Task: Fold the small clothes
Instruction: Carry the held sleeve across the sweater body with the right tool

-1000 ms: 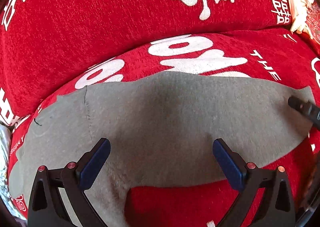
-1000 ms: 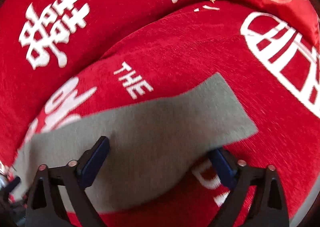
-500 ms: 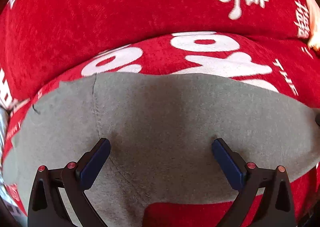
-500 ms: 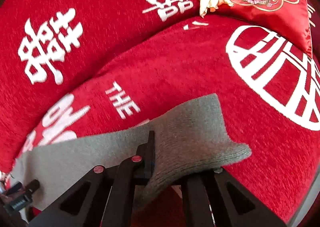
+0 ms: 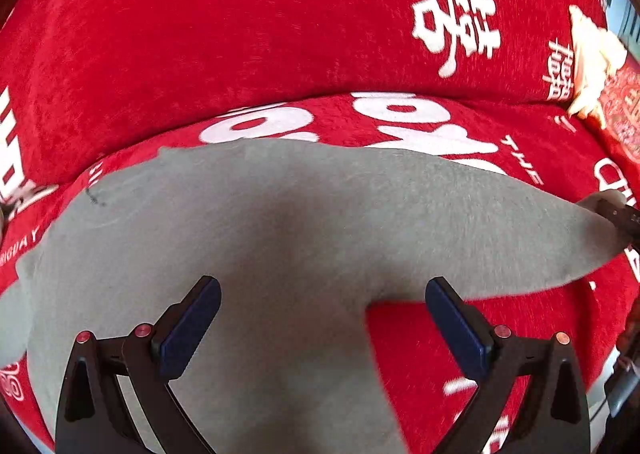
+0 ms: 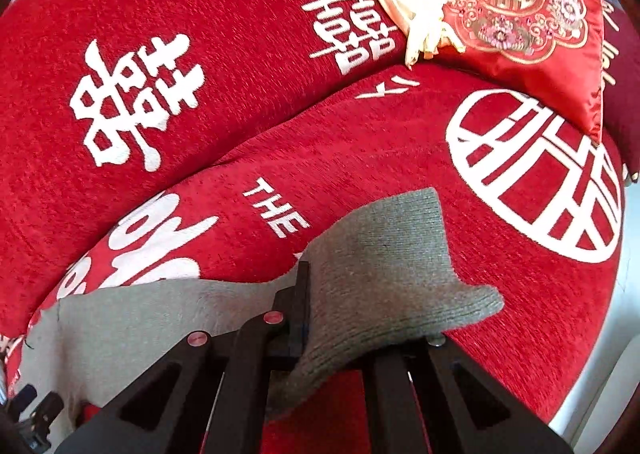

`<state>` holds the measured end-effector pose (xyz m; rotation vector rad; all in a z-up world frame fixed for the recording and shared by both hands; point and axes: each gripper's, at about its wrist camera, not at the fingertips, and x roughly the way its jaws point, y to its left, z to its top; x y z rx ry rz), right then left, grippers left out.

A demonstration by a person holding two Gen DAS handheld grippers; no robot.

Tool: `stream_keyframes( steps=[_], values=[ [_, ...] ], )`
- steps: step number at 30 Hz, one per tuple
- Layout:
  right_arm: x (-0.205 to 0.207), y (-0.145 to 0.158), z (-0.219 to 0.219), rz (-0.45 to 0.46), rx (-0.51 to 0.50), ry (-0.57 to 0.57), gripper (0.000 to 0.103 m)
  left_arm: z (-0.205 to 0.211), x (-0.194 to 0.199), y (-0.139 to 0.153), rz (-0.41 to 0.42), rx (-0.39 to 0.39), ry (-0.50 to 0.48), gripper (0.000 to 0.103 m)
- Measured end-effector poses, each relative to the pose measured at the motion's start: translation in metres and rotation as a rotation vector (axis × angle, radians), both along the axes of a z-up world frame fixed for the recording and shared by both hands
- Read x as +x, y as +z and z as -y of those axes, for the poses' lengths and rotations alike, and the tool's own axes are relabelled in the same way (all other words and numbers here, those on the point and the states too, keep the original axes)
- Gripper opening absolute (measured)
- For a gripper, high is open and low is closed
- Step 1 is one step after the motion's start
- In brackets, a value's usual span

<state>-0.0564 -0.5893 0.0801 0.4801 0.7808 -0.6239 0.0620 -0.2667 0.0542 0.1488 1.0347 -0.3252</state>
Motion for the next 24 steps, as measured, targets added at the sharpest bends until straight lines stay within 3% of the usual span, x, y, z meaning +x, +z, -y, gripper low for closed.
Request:
stream_keyframes(
  steps=[15,24],
  values=[
    [0.03,0.064,-0.103,0.025,-0.079,0.093,0.004,-0.131,-0.025,0.013,0.033,-0.147,0.109,0.103],
    [0.063,0.074,-0.19,0.028,-0.108,0.169,0.004,-0.2,-0.034,0.003,0.032,-0.158,0.166,0.103]
  ],
)
